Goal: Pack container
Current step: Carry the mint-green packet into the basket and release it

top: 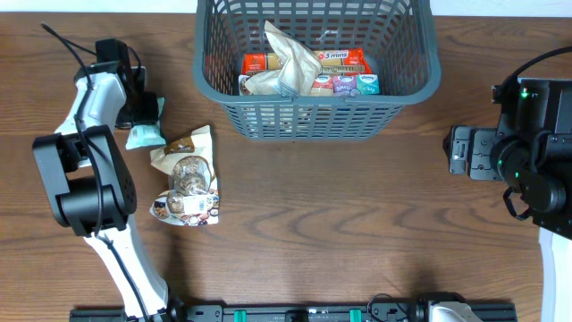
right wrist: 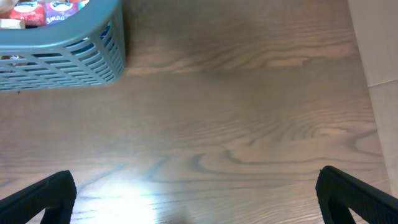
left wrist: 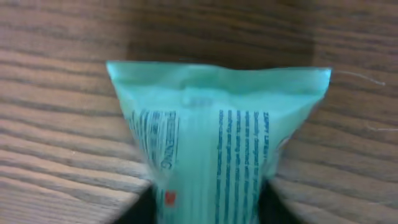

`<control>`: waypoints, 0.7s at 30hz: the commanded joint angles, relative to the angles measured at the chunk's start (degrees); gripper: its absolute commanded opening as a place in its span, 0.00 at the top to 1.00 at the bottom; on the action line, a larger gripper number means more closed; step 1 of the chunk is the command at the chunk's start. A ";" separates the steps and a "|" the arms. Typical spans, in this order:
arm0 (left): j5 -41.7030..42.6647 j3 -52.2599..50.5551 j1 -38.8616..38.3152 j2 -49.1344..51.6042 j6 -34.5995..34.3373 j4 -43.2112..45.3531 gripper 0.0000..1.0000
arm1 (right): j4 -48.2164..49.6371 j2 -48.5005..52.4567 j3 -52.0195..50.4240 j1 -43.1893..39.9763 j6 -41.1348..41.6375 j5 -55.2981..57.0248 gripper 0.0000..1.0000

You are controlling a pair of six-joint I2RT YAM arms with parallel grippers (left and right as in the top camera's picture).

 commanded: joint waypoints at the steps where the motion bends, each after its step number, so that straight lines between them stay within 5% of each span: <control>1: 0.20 0.04 -0.31 0.87 -0.02 0.26 0.93 | -0.15 -0.46 -0.15 -0.33 0.96 -0.15 0.01; 10: 0.11 1.64 -0.07 -0.72 0.04 2.45 0.94 | -0.02 -0.46 -0.15 -0.33 0.94 -0.13 0.01; 21: 1.33 23.76 0.55 -12.00 1.64 3.74 0.94 | -0.15 -0.46 -0.15 -0.33 0.94 -0.15 0.01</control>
